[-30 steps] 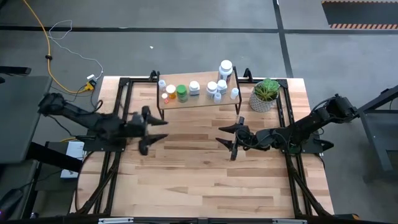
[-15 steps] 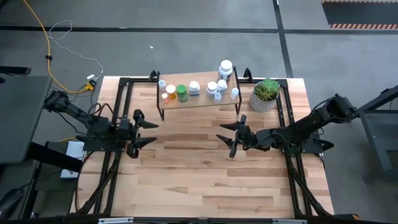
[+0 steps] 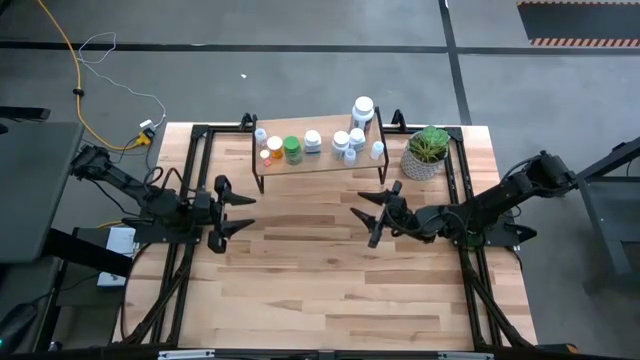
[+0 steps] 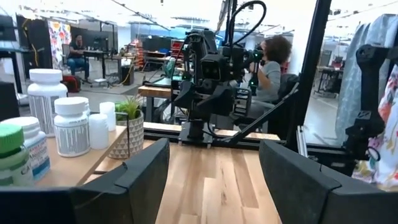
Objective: Pick and place medicine bottles onto shelf by color
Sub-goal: Return to Home Position
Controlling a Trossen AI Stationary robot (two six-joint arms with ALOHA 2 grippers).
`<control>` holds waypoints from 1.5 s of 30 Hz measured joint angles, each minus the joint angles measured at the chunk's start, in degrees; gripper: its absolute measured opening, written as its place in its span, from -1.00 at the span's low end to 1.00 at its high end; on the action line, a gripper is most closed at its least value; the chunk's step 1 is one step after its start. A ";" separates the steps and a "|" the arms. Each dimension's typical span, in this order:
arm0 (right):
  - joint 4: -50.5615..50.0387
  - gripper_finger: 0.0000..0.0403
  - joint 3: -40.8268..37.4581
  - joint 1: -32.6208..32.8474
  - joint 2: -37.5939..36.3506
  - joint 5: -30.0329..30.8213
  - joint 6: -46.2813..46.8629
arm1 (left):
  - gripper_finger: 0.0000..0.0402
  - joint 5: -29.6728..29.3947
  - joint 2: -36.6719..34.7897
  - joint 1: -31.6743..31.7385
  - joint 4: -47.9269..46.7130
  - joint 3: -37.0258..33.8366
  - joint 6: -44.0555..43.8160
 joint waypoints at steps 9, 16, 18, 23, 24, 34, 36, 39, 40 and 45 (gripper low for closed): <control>-0.82 0.07 0.00 0.07 0.00 -0.38 0.20 | 0.19 2.39 -2.65 4.53 4.99 -6.35 1.67; -1.12 0.07 0.00 0.08 0.00 -0.62 0.21 | 0.19 19.03 -5.87 17.53 6.90 -10.64 -3.84; -1.14 0.07 0.00 0.32 0.00 -0.63 0.22 | 0.19 22.02 -5.88 21.23 6.93 -11.50 -5.50; -1.92 0.07 -0.01 1.54 -0.44 -0.81 -0.36 | 0.19 25.51 -6.27 27.81 6.56 -12.39 -9.13; -2.29 0.07 0.00 1.72 -0.84 -0.85 -0.55 | 0.19 26.55 -6.55 28.51 6.63 -12.39 -9.41; -12.09 0.07 -0.01 2.21 -7.72 -1.11 5.33 | 0.00 27.81 -11.19 28.54 2.72 -12.39 -9.93; -13.51 0.07 0.00 2.21 -8.48 -1.13 6.29 | -0.14 27.02 -12.62 28.24 0.73 -12.39 -9.83; -13.99 0.07 -0.02 2.21 -8.66 -1.36 6.33 | -0.42 26.67 -14.63 27.79 -1.52 -12.39 -9.29; -14.06 0.07 0.00 2.21 -8.66 -1.42 6.30 | -0.53 26.63 -15.28 27.63 -2.26 -12.39 -9.22; -14.42 0.07 0.00 2.21 -8.63 -1.42 7.93 | -0.96 26.61 -17.92 27.21 -6.31 -12.39 -8.75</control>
